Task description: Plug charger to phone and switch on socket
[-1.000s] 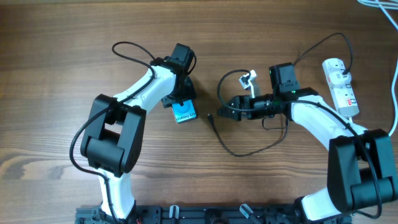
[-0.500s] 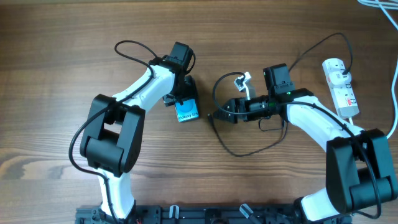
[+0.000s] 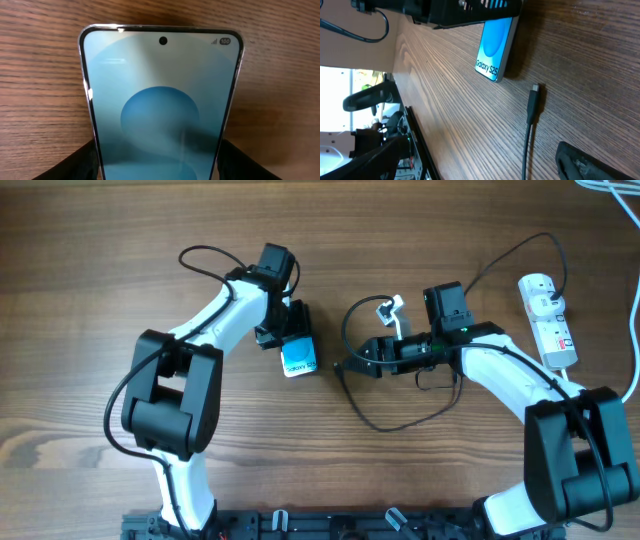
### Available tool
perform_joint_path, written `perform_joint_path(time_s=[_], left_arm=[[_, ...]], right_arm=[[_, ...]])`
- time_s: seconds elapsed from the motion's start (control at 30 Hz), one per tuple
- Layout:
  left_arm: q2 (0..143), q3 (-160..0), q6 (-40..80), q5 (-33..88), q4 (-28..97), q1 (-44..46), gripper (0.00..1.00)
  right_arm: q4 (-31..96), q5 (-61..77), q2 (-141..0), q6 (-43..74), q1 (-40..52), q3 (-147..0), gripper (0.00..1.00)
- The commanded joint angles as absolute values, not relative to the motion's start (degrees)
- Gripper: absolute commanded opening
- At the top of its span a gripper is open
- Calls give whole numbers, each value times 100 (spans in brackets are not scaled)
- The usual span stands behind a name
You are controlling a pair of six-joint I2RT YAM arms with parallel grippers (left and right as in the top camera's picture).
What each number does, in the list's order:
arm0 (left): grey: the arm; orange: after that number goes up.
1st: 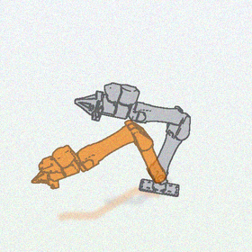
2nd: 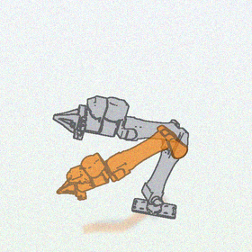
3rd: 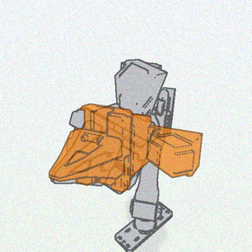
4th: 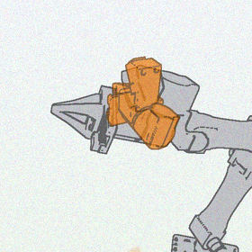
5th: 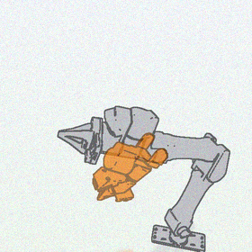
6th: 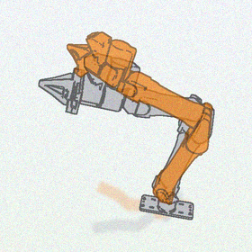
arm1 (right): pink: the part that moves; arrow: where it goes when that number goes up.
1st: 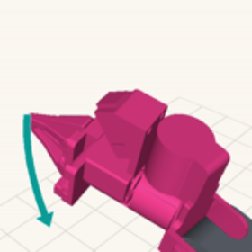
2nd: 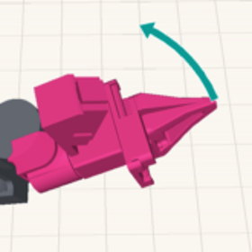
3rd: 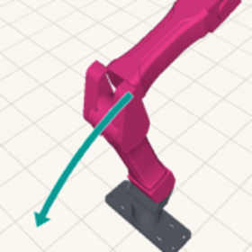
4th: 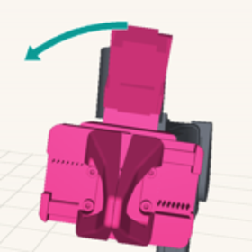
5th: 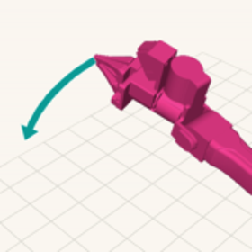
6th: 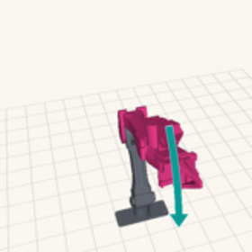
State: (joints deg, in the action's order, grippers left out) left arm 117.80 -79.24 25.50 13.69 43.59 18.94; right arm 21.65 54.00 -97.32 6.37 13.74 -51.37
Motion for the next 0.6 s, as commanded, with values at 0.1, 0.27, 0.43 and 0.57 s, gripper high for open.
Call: perform_joint_path(time_s=[0.1, 0.27, 0.43, 0.57], left_arm=[[12468, -7509, 2032, 2497, 4458, 1896, 65], [12468, -7509, 1872, 2853, 4508, 1894, 67], [12468, -7509, 1684, 2853, 4689, 1894, 68], [12468, -7509, 1404, 2893, 4991, 1894, 71]], right_arm=[[1634, 5502, -9804, 926, 1636, -5050, 100], [1052, 4456, -9806, 1684, 2355, -5050, 100], [668, 3658, -9806, 1909, 3068, -5050, 100], [666, 3105, -9806, 2211, 3240, -5050, 99]])
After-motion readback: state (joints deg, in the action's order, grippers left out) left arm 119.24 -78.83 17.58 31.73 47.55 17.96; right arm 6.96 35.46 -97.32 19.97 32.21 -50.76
